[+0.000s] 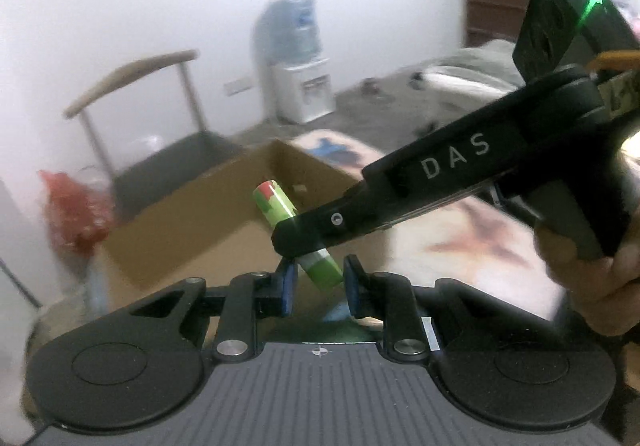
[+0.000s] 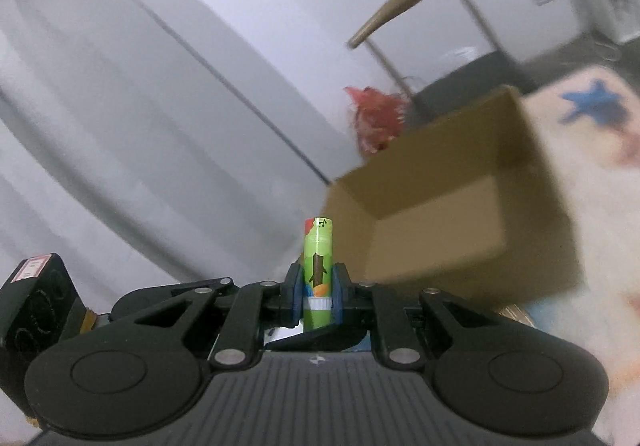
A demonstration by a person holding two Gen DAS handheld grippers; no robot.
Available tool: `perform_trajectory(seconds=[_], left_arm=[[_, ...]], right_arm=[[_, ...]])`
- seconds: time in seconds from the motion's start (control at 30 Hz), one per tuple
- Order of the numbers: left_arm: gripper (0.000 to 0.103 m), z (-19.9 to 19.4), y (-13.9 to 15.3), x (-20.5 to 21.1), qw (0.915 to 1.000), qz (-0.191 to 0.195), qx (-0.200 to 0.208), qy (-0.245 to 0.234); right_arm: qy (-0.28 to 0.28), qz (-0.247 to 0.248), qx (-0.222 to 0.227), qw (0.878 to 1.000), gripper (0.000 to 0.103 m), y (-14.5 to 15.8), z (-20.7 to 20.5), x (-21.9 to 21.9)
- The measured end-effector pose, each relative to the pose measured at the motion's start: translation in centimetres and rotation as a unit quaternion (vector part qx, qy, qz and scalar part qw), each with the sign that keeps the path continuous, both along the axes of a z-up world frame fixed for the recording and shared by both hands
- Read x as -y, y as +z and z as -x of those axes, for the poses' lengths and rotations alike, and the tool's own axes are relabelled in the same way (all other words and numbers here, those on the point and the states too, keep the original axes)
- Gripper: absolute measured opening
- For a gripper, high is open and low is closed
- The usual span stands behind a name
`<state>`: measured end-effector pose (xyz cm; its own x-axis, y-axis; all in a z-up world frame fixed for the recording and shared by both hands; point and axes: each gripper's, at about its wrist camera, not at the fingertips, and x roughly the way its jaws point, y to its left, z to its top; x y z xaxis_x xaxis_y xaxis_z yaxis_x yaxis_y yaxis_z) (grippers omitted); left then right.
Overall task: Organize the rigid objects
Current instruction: 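Carry the glue stick into the cardboard box and open the right tool, then return the right tool to the table and grasp the black cylinder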
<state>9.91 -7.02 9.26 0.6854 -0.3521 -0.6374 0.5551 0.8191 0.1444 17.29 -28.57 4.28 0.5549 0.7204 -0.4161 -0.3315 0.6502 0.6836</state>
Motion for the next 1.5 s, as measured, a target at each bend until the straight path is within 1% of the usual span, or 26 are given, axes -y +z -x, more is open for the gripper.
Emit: perform_trajectory(seconds=[0.03,0.1,0.13,0.2,0.27,0.33,0.43,0.47,0.57,0.6,0.63,0.73,0.8,0.9,1.03,1.1,1.23,1.37,1.43,1.5], left_arm=[[0.024,-1.0,0.0,-0.7,0.9999,-0.003,-0.007,0.009],[0.024,-4.2,-0.4,-2.5,0.9984,-0.008,-0.043,0.036],[0.024,-5.7,-0.9,-2.7,0.9971,-0.009,-0.060,0.046],[0.024,-9.0,-2.3,-4.2,0.9923,-0.004,-0.103,0.068],[0.024,-11.7,-3.9,-4.8,0.9877,-0.018,-0.126,0.091],[0.024,-13.5,-5.5,-4.9,0.9836,-0.039,-0.136,0.112],[0.026,-15.9,-7.1,-5.4,0.9764,-0.055,-0.153,0.143],[0.026,-16.4,-7.3,-5.4,0.9749,-0.059,-0.151,0.153],[0.029,-16.7,-7.2,-5.6,0.9739,-0.061,-0.141,0.167],[0.032,-16.5,-7.0,-5.7,0.9747,-0.058,-0.137,0.167],[0.035,-15.8,-6.5,-6.2,0.9761,-0.054,-0.130,0.166],[0.038,-14.4,-4.8,-6.8,0.9798,-0.051,-0.104,0.163],[0.042,-13.4,-3.8,-6.8,0.9823,-0.043,-0.087,0.160],[0.042,-12.1,-2.5,-6.4,0.9839,-0.034,-0.072,0.160],[0.043,-10.0,-0.9,-6.3,0.9871,-0.025,-0.048,0.151],[0.043,-8.1,-0.1,-6.0,0.9884,-0.022,-0.035,0.146],[0.045,-4.6,1.0,-6.2,0.9912,-0.006,-0.025,0.130],[0.047,0.3,0.9,-6.0,0.9943,0.015,-0.028,0.101],[0.047,2.8,0.2,-5.6,0.9955,0.027,-0.038,0.083],[0.047,4.8,-0.9,-5.1,0.9959,0.037,-0.054,0.063]], right_arm=[[0.007,0.006,-0.006,1.000,0.016,0.0,-1.2,-0.9],[0.027,0.019,-0.035,0.999,0.016,-0.8,-5.0,-3.2],[0.034,0.025,-0.046,0.998,0.016,-1.3,-6.2,-4.0],[0.045,0.041,-0.079,0.995,0.016,-3.0,-9.7,-5.9],[0.053,0.052,-0.108,0.991,0.016,-4.8,-12.5,-7.3],[0.055,0.059,-0.136,0.987,0.016,-6.4,-14.9,-8.4],[0.059,0.069,-0.164,0.982,0.017,-8.0,-17.5,-9.9],[0.053,0.067,-0.175,0.981,0.017,-8.6,-18.4,-10.2],[0.043,0.069,-0.188,0.979,0.019,-9.6,-19.8,-10.9],[0.041,0.071,-0.190,0.978,0.020,-9.6,-19.8,-11.2],[0.041,0.072,-0.188,0.979,0.020,-9.4,-19.3,-11.3],[0.032,0.074,-0.177,0.981,0.020,-8.6,-18.4,-10.6],[0.021,0.068,-0.169,0.983,0.020,-7.4,-17.4,-10.1],[0.002,0.058,-0.158,0.986,0.020,-6.0,-16.0,-8.6],[-0.006,0.037,-0.136,0.990,0.020,-3.7,-13.7,-6.6],[-0.008,0.029,-0.123,0.992,0.020,-2.4,-12.4,-5.8],[-0.005,0.018,-0.085,0.996,0.020,-0.3,-8.3,-3.6],[0.003,0.017,-0.042,0.999,0.020,1.1,-2.1,-0.4],[0.002,0.017,-0.030,0.999,0.020,0.8,1.6,1.5],[0.005,0.022,-0.028,0.999,0.021,-0.8,4.9,2.7]])
